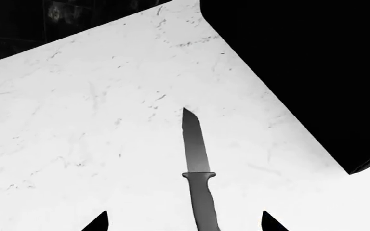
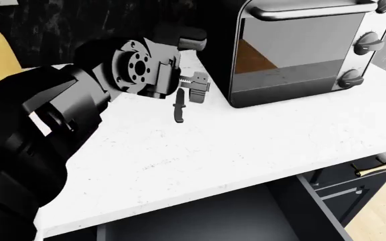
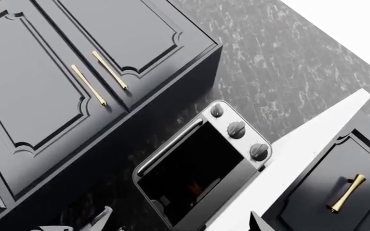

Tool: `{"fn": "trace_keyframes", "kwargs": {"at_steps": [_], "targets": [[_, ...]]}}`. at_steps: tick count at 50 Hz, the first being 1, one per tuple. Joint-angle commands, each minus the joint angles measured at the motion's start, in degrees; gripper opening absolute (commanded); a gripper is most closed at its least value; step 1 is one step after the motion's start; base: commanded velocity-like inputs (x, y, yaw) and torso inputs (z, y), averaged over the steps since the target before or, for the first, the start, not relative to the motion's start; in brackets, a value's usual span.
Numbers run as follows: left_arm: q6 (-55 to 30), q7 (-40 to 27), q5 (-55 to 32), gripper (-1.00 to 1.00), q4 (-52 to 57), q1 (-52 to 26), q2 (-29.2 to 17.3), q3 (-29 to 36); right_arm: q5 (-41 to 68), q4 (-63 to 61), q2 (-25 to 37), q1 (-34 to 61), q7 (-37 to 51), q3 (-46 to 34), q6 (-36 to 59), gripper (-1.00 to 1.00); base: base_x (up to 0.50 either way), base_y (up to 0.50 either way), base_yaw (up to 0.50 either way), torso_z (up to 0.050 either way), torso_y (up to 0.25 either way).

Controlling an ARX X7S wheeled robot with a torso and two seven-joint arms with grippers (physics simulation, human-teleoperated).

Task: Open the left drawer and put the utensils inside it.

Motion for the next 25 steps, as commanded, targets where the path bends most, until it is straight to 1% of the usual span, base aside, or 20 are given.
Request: {"fn": "trace_keyframes", "kwargs": {"at_steps": [1, 5, 8, 11, 12, 15, 16, 25], "targets": [[1.72, 1.91, -0.13, 1.00, -1.23, 2.27, 0.18, 1.08, -0.31, -0.10, 0.00, 0.18, 0.00, -0.28, 0.00, 1.00, 0.00, 0.00, 0.00, 0.000, 0.000], [2.88, 1.99, -1.10, 1.00, -1.09, 1.73, 0.18, 0.67, -0.46, -0.42, 0.00, 0.33, 0.00, -0.45, 0.00, 1.00, 0.00, 0.00, 0.00, 0.000, 0.000], [3.82, 0.46, -2.20, 1.00, -1.34, 0.70, 0.18, 0.74, -0.20, -0.36, 0.00, 0.20, 0.00, -0.44, 0.00, 1.00, 0.00, 0.00, 0.00, 0.000, 0.000], [5.05, 1.53, -1.24, 1.00, -0.70, 0.40, 0.18, 1.14, -0.29, -0.30, 0.00, 0.15, 0.00, -0.55, 0.00, 1.00, 0.00, 0.00, 0.00, 0.000, 0.000], [7.31, 2.30, -1.08, 1.00, -0.71, 0.39, 0.18, 0.69, -0.19, -0.23, 0.00, 0.07, 0.00, -0.49, 0.00, 1.00, 0.00, 0.00, 0.00, 0.000, 0.000], [7.86, 2.13, 1.05, 1.00, -0.09, -0.22, 0.18, 1.13, -0.09, -0.21, 0.00, -0.03, 0.00, -0.39, 0.00, 1.00, 0.00, 0.00, 0.00, 0.000, 0.000], [6.77, 2.28, 0.79, 1.00, -0.16, -0.67, 0.18, 0.90, -0.08, -0.16, 0.00, -0.04, 0.00, -0.32, 0.00, 1.00, 0.00, 0.00, 0.00, 0.000, 0.000], [6.32, 1.90, 1.92, 1.00, 0.40, -0.92, 0.18, 0.64, -0.23, -0.08, 0.00, 0.00, 0.00, -0.44, 0.00, 1.00, 0.00, 0.00, 0.00, 0.000, -0.250]]}}
